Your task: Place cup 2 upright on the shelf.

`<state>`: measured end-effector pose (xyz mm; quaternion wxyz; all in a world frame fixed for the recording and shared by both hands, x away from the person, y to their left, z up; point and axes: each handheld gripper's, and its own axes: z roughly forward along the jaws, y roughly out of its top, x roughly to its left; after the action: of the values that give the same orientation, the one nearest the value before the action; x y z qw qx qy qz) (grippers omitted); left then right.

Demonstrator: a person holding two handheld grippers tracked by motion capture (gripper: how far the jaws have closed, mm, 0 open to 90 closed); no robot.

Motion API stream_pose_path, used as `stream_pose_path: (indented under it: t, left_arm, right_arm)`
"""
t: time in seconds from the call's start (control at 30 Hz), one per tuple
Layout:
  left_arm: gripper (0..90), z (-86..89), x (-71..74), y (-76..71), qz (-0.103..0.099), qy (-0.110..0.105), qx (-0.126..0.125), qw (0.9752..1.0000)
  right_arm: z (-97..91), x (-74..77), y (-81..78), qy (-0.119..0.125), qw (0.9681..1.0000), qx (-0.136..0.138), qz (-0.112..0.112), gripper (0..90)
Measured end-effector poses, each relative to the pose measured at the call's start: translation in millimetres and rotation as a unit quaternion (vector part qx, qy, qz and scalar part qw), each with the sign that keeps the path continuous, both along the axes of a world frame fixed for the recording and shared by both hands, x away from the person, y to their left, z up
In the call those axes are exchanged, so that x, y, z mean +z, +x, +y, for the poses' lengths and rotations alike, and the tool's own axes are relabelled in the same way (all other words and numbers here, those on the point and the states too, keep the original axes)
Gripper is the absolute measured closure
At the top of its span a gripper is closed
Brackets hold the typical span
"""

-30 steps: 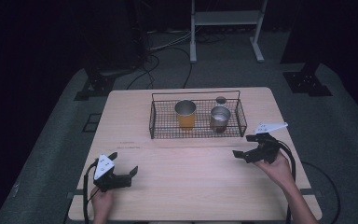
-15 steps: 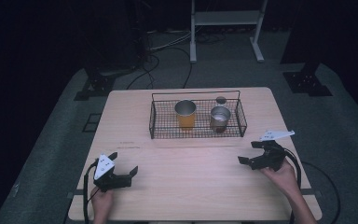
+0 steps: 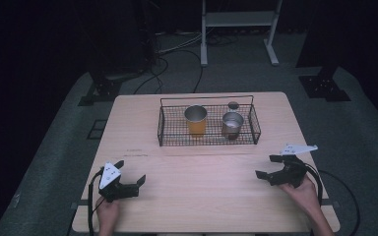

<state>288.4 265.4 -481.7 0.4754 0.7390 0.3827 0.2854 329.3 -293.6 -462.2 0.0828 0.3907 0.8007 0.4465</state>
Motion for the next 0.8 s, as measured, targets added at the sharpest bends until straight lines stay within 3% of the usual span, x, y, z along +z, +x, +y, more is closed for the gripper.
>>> stream_pose_path:
  t: [0.3,0.8]
  left_arm:
    - [0.0,-0.1,0.1,-0.2,0.0,0.002,0.0,1.0]
    - [0.0,-0.6,0.1,-0.3,-0.001,0.005,-0.001,1.0]
  right_arm:
    - [-7.2,-4.4,-11.0,0.003,0.9999,-0.011,-0.003,2.1]
    - [-23.8,-17.5,-30.6,0.03,0.9989,-0.036,-0.001,2.1]
